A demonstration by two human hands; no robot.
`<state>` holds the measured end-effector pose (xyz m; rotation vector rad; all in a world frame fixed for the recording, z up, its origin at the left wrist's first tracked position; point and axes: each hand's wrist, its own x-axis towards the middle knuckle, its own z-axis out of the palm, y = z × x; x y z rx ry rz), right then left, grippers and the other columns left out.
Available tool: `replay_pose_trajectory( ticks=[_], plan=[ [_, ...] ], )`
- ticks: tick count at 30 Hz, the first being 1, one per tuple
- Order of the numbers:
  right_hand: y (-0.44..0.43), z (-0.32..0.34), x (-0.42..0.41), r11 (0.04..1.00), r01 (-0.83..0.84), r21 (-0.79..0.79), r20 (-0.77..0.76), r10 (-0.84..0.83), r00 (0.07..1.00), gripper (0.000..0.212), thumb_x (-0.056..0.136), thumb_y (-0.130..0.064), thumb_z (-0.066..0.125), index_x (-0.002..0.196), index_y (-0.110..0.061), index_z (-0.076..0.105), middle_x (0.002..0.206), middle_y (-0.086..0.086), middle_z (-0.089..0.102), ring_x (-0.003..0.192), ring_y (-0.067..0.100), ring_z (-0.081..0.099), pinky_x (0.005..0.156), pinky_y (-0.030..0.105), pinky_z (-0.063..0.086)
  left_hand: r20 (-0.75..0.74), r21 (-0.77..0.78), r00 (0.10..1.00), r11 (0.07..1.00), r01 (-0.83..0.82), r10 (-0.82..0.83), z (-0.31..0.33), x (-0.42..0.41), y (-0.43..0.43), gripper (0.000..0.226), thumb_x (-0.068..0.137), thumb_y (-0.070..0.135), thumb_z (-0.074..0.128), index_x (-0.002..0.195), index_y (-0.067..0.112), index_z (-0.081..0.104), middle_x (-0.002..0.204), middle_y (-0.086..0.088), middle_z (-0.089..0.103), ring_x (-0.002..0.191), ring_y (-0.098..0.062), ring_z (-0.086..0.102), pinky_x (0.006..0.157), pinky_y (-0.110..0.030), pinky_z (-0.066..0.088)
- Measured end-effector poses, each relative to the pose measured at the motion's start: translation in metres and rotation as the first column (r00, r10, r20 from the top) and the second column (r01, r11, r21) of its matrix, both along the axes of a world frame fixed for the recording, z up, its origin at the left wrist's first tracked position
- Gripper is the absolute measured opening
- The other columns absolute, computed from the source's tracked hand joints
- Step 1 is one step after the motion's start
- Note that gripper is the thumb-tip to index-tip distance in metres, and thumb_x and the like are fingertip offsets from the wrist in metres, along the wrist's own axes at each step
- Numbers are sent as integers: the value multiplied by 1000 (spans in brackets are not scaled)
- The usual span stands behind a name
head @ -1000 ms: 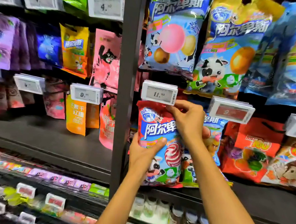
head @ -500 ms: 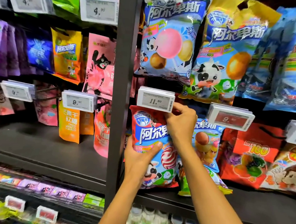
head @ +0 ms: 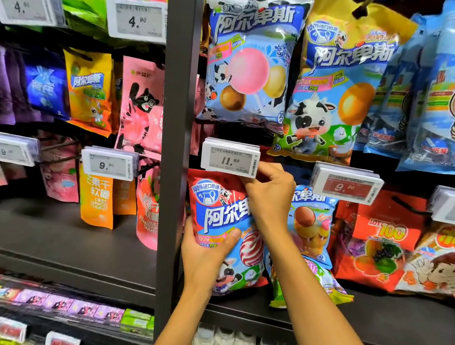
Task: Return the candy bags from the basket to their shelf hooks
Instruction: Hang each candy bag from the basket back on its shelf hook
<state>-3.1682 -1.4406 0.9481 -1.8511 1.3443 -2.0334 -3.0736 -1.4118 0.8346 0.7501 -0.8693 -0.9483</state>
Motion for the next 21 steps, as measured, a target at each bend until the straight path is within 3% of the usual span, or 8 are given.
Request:
replay_pose_trajectory(
  ticks=[6,10,14,18,21],
  plan=[
    [-9,-4,-5,990,-142,-13,57,142,988,19,77,-12,79,96,-10,78,86,-5,71,89,12,55,78,27,45,56,-67,991,990,-121,124,-4,-5,-5,72,52,23,92,115,19,57,102,2,74,90,-13,73,71,-22,59],
    [-10,-3,-5,987,-161,-30,36,162,986,26,78,-11,79,102,-17,73,86,-13,67,89,8,54,79,25,46,78,-92,988,987,-129,136,-5,-7,-9,86,54,27,89,129,17,48,114,2,68,97,-9,70,73,-16,56],
    [-7,-2,-5,995,-78,-60,-35,76,996,22,77,-16,79,98,-16,77,81,-25,61,90,17,56,81,44,51,139,-95,982,989,-112,124,-7,-3,-16,81,60,30,87,121,48,38,119,16,59,102,1,66,77,-13,54],
    [-4,-2,-2,997,42,-61,-53,-45,998,25,71,-30,74,91,-16,80,83,-3,71,88,24,61,81,54,49,159,-70,979,990,-119,129,-13,1,-17,75,63,39,82,126,35,42,113,16,66,99,-2,67,74,-14,55],
    [-1,-3,3,996,90,-24,-33,-91,995,29,69,-33,71,94,-19,79,86,6,74,89,27,63,80,52,50,152,-94,976,985,-143,156,-11,2,-12,65,71,40,77,129,34,47,107,31,65,98,3,67,72,-11,54]
  ],
)
